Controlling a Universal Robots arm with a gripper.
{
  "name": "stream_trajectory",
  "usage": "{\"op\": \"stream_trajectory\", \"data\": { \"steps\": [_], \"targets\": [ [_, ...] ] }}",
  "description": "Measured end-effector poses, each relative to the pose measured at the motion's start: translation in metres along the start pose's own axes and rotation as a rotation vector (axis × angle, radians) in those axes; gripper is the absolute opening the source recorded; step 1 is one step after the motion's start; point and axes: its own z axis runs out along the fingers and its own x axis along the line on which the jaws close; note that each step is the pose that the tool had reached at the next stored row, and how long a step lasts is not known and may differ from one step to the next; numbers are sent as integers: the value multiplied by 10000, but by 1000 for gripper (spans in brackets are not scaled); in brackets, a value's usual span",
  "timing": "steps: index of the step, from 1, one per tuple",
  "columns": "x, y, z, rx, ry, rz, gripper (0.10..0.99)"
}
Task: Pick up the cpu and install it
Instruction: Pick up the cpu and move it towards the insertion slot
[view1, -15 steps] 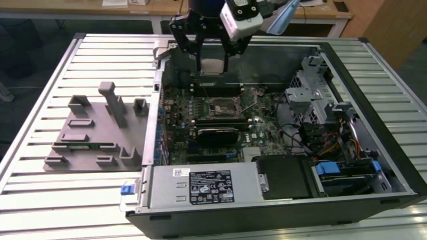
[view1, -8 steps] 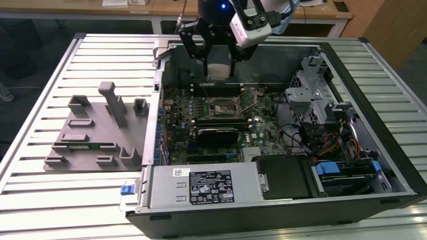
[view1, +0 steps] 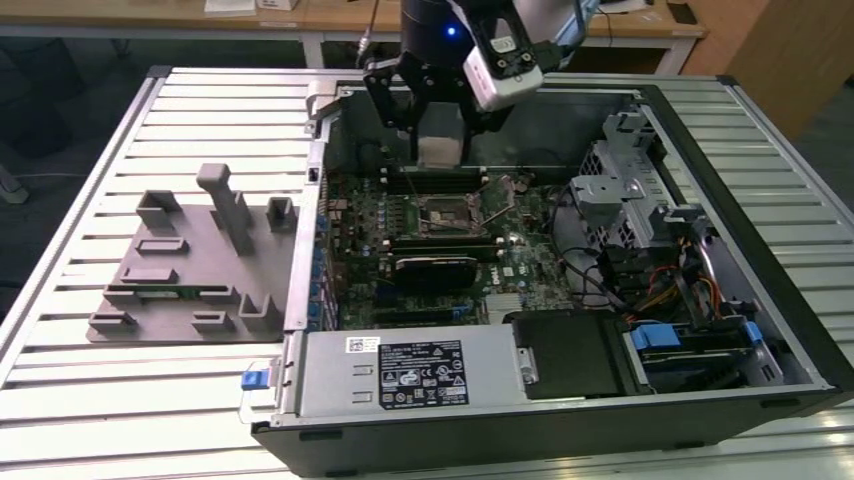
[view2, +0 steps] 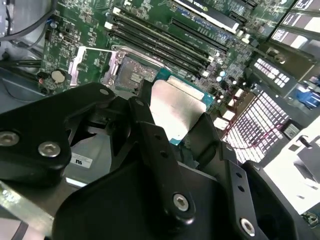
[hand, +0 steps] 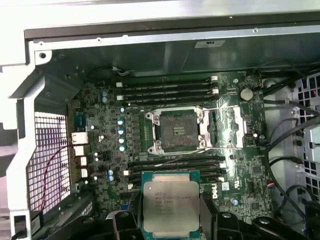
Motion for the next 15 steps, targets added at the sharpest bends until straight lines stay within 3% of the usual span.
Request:
{"op": "stream_trajectory", "data": {
  "steps": [7,15],
  "targets": [
    [11,99,131,3,27,1,541],
    [-8,163,282,7,85,3,541]
  ]
}}
